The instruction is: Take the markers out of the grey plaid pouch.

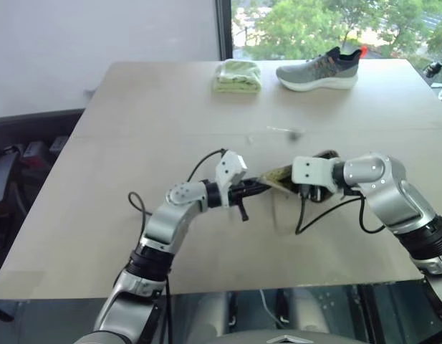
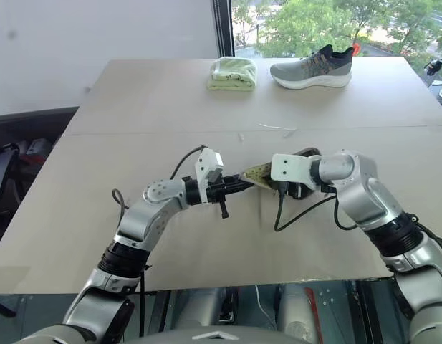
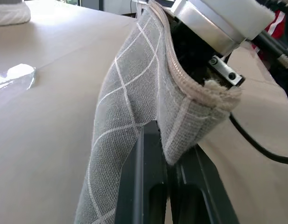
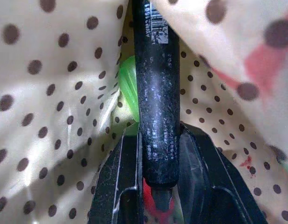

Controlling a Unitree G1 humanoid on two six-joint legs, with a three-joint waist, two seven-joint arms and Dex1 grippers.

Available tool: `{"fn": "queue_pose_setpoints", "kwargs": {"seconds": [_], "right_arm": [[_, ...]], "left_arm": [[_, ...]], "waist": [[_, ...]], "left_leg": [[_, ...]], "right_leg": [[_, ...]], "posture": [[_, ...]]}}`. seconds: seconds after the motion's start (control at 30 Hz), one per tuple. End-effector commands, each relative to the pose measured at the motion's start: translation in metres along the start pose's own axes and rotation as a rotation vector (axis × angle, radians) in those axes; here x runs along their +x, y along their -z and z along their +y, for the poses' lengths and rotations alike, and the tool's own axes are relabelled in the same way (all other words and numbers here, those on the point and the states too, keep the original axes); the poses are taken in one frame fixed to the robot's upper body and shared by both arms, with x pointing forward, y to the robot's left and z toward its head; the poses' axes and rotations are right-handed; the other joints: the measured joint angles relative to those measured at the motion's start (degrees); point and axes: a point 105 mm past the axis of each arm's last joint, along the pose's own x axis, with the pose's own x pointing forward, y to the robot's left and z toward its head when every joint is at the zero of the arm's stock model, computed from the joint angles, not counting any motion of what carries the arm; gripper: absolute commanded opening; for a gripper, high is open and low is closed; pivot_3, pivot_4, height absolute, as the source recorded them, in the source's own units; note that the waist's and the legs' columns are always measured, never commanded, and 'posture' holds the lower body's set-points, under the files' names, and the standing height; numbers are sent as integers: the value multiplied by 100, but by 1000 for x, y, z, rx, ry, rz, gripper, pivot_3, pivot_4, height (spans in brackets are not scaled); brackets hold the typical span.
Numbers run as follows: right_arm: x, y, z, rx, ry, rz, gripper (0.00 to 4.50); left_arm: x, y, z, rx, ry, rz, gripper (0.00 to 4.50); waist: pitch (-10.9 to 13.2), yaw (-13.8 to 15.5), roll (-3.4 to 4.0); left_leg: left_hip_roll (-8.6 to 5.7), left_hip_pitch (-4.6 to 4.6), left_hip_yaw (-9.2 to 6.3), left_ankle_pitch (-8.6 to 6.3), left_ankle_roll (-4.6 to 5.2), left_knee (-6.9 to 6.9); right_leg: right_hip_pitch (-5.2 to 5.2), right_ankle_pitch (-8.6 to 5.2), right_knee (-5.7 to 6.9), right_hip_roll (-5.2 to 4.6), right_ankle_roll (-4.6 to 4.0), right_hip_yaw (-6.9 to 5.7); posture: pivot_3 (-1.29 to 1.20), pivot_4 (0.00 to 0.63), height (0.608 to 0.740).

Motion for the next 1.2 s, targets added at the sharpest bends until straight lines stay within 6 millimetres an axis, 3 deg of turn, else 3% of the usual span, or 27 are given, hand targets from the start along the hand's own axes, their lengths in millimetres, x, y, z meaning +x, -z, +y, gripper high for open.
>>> {"fn": "queue_pose_setpoints", "kwargs": {"seconds": [0.03, 0.23, 0.37, 0.57, 0.8, 1.03, 1.2], "right_arm": [[-21, -3, -13, 84, 69, -32, 473], [-30, -7, -6, 275, -7, -1, 473], [-29, -22, -16, 358, -9, -53, 473], [-29, -25, -19, 334, -15, -30, 473], [-34, -2, -13, 228, -29, 94, 473], [-43, 46, -20, 147, 44, 270, 473], [-65, 84, -35, 221, 160, 371, 473]], "left_arm": [[-1, -2, 5, 133, -28, 38, 0], [1, 5, 13, 300, -75, 115, 0], [6, 2, 14, 447, -72, 149, 0], [10, -5, 21, 539, -132, 160, 0], [3, -7, 40, 508, -255, 169, 0], [-2, -14, 45, 425, -327, 135, 0], [-9, -7, 43, 404, -345, 153, 0]], "waist": [[0, -1, 0], [0, -1, 0], [0, -11, 0], [0, 6, 0], [1, -8, -1], [2, -3, -2], [2, -3, -2]], "left_leg": [[0, 0, 0, 0, 0, 0], [2, -3, -3, -1, 1, 0], [4, -5, -3, -1, 2, 0], [1, -17, -12, -2, 3, 0], [-4, -18, -9, -6, 11, -2], [0, -16, -9, -6, 10, -1], [1, -16, -6, -5, 9, -2]], "right_leg": [[0, 0, -1, -1, 0, 1], [-2, 1, -1, -1, -1, -1], [-5, 1, 0, -1, -3, 0], [-12, 2, 0, -4, -3, -6], [-12, 1, -3, -13, 0, -7], [-12, 0, -1, -12, 1, -8], [-12, 0, -2, -12, 1, -7]], "posture": [[0, 150, 740], [0, 150, 740], [0, 150, 740], [0, 150, 740], [0, 150, 740], [0, 150, 740], [0, 150, 740]]}}
